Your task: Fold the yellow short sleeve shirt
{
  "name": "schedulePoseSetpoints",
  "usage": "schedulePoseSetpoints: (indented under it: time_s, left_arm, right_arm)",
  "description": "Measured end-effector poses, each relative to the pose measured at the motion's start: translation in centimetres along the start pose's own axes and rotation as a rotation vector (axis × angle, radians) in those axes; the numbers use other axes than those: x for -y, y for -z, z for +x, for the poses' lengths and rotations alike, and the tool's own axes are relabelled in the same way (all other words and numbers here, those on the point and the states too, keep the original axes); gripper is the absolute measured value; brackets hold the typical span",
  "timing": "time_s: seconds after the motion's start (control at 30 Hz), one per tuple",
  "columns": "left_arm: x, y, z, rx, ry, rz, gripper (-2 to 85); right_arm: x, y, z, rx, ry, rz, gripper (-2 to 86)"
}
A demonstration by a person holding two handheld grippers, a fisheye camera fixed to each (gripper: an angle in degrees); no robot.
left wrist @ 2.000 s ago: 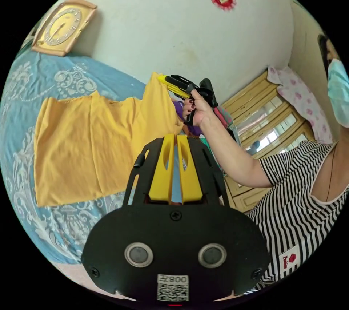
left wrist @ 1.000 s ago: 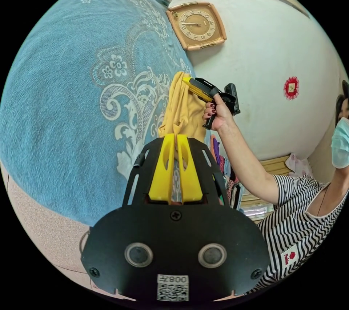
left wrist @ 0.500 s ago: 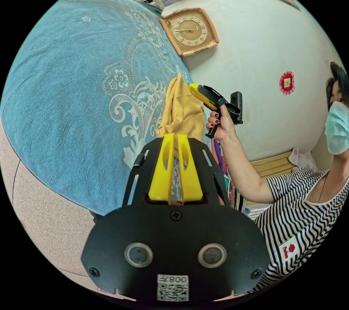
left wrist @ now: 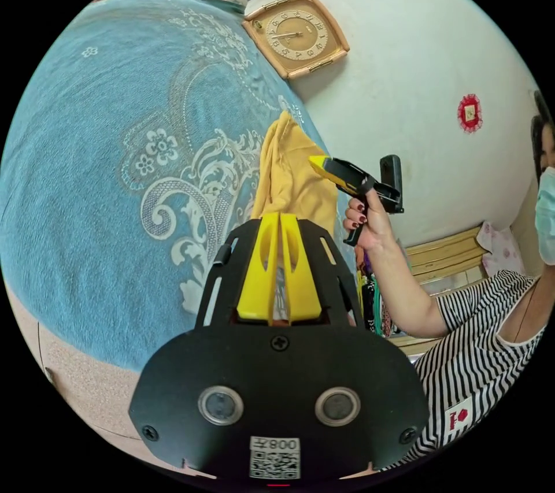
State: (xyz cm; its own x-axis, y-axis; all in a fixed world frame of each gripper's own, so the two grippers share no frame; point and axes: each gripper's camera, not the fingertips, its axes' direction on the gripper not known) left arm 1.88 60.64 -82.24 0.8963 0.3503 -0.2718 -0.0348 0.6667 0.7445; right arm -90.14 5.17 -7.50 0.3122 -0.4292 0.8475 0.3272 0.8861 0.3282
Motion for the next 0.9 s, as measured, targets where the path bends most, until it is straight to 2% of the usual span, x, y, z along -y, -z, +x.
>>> schedulePoseSetpoints:
  time_s: [0.13, 0.3, 0.37, 0.47, 0.63, 0.77, 0.9]
  left_arm:
    - [-0.4, 1.4, 1.4, 0.02, -0.075, 0.016, 5.4]
    - [-0.3, 1.7, 2.6, 0.15, -0.16, -0.01, 7.0]
    - [-0.2, 1.3, 3.0, 0.209, -0.183, -0.052, 6.6]
    - [-0.2, 0.5, 3.2, 0.203, -0.176, -0.112, 5.7]
    - [-0.6, 0.5, 3.8, 0.209, -0.151, -0.127, 2.6]
    - [-1.2, 0.2, 4.8, 0.279, -0.195, -0.158, 1.6]
    - [-1.3, 0.1, 4.8, 0.288, -0.182, -0.155, 1.4]
  right_arm:
    - [-7.2, 2.6, -2.6, -0.128, 0.08, -0.008, 3.0]
    - [-16.0, 1.7, -6.0, -0.341, 0.141, -0.145, 6.5]
    - [-18.7, 0.3, -7.9, -0.516, 0.202, -0.183, 6.9]
    - [-20.1, -1.4, -9.6, -0.654, 0.275, -0.203, 7.2]
    - [-20.4, -4.2, -9.4, -0.742, 0.295, -0.261, 3.9]
    - [-21.3, -2.8, -10.3, -0.746, 0.29, -0.214, 1.8]
    - [-22.2, -3.9, -9.6, -0.728, 0.284, -0.257, 0.9]
